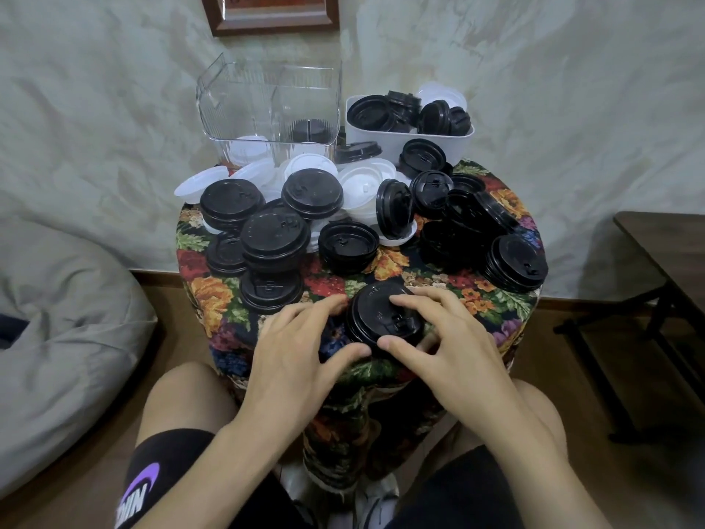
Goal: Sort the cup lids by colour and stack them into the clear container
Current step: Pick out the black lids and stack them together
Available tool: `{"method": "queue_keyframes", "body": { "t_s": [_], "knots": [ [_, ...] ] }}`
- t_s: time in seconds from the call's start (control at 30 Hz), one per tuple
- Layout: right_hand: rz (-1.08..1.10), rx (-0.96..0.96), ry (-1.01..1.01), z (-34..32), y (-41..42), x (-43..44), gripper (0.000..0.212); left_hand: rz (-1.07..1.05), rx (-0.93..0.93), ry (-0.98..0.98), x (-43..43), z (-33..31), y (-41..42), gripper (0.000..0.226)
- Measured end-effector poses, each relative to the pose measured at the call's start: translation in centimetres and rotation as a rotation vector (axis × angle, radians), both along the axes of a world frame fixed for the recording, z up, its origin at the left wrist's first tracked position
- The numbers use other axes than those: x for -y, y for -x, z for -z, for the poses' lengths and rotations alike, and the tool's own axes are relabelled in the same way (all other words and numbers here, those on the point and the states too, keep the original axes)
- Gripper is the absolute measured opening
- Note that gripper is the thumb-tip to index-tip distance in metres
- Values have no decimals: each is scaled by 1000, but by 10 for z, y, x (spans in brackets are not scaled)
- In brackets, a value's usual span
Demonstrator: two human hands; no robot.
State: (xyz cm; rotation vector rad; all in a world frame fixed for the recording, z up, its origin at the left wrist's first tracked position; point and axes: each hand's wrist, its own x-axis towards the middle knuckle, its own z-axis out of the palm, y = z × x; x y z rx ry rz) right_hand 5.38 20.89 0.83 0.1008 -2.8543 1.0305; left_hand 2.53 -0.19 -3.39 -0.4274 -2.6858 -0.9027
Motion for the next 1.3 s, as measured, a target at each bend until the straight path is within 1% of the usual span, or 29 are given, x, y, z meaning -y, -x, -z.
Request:
{"method": "queue_keyframes", "body": {
  "t_s": [0.17, 0.43, 0.63, 0.83, 1.0, 1.07, 1.23, 1.3],
  "knots": [
    [-2, 10, 9, 1, 4, 0, 53, 16, -41, -17, 3, 3, 3, 64],
    [3, 70, 46, -3, 4, 0, 53, 66, -9, 45, 2, -6, 14, 68],
    [-7, 67, 21, -3, 4, -1, 54, 81, -15, 2, 1, -6, 12, 66],
    [-23, 76, 16, -5, 5, -1, 56, 91, -35, 20, 2, -6, 13, 67],
    [-46, 78, -45, -6, 8, 1, 62, 89, -66, 3, 1, -6, 11, 67],
    [-45, 67, -40, -6, 7, 0, 63, 76, -101, -18, -1, -8, 10, 65],
    [-2, 85, -9, -8, 13, -10, 86, 62, -134, -34, -9, -14, 9, 67],
    [3, 88, -14, -11, 18, -16, 84, 66, -115, 0, -15, -16, 11, 68]
  ]
}}
